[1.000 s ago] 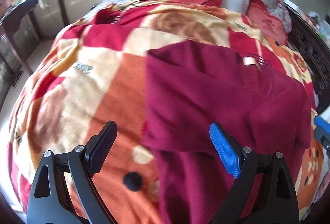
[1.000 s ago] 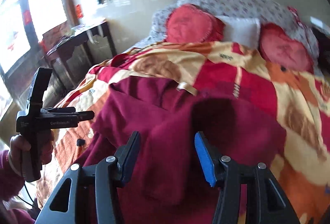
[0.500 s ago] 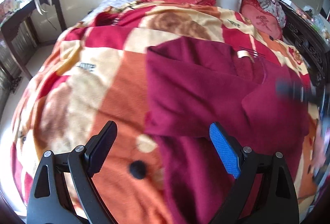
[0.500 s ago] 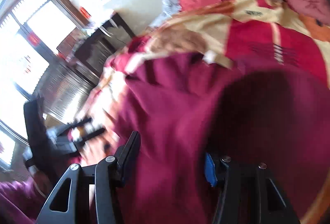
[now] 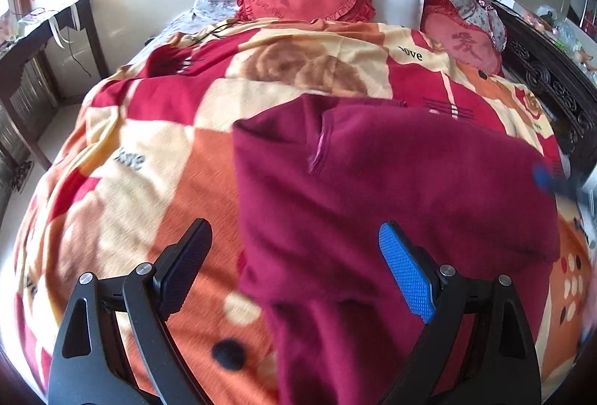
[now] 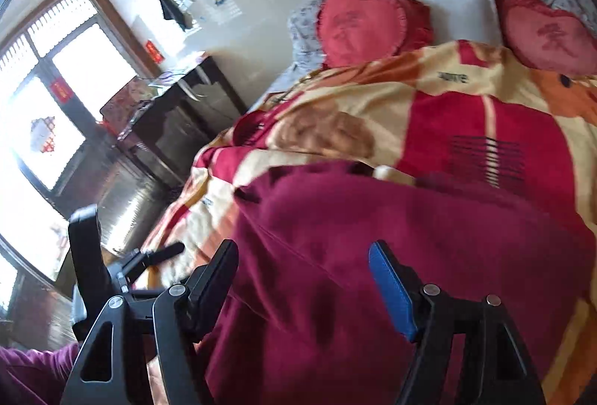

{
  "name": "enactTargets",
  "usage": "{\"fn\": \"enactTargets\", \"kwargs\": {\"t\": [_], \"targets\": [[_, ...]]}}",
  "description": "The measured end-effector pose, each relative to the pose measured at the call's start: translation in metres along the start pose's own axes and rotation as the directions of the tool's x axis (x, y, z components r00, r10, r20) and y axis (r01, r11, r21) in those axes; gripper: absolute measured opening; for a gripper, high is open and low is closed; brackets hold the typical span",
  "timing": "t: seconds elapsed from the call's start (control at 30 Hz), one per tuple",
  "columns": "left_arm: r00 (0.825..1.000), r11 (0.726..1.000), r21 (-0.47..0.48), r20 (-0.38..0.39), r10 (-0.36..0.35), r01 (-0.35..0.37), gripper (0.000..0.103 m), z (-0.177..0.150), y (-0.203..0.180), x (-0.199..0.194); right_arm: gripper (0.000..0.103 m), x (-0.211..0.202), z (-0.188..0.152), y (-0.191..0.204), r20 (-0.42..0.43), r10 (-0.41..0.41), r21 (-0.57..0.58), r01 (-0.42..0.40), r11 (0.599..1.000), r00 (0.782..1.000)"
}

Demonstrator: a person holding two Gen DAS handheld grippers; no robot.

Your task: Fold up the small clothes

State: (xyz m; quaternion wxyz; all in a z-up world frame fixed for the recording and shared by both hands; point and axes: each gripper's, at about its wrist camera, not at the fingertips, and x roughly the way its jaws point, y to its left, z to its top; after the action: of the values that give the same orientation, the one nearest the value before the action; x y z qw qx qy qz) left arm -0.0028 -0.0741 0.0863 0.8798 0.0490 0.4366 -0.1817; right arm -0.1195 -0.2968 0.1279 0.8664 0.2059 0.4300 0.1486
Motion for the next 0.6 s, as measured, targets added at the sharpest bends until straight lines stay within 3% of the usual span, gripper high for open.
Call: {"fn": "enactTargets", "kwargs": {"t": [0.17, 0.27, 0.33, 0.43, 0.57, 0.6], "targets": [[0.998, 0.997, -0.056, -0.023, -0.049, 0.048, 0.091, 0.017, -0.01, 0.031, 0.07, -0.037, -0.061, -0.034, -0.024, -0.183, 0.004, 0.184, 0.983, 0.983], [0.997, 0.993, -0.092, -0.033, -0.077, 0.073, 0.089, 0.024, -0.016, 0.048, 0.07, -0.055, -0.087, -0.05, -0.022, -0.189, 0.072, 0.19, 0.979, 0.982], [0.997, 0.992, -0.109, -0.03, -0.068, 0.065, 0.078, 0.028, -0.018, 0.055, 0.07, -0.061, -0.098, -0.06, -0.011, -0.18, 0.122, 0.18, 0.976, 0.984], [0.997, 0.987, -0.143, -0.024, -0.072, 0.068, 0.071, 0.031, -0.017, 0.063, 0.07, -0.07, -0.107, -0.072, 0.007, -0.164, 0.182, 0.16, 0.97, 0.986], [0.999, 0.984, -0.172, -0.027, -0.043, 0.038, 0.026, 0.032, -0.017, 0.071, 0.07, -0.073, -0.109, -0.077, 0.015, -0.178, 0.188, 0.172, 0.967, 0.984], [0.999, 0.985, -0.173, -0.026, -0.033, 0.028, 0.019, 0.032, -0.016, 0.07, 0.07, -0.073, -0.108, -0.076, 0.016, -0.185, 0.187, 0.179, 0.966, 0.983]]}}
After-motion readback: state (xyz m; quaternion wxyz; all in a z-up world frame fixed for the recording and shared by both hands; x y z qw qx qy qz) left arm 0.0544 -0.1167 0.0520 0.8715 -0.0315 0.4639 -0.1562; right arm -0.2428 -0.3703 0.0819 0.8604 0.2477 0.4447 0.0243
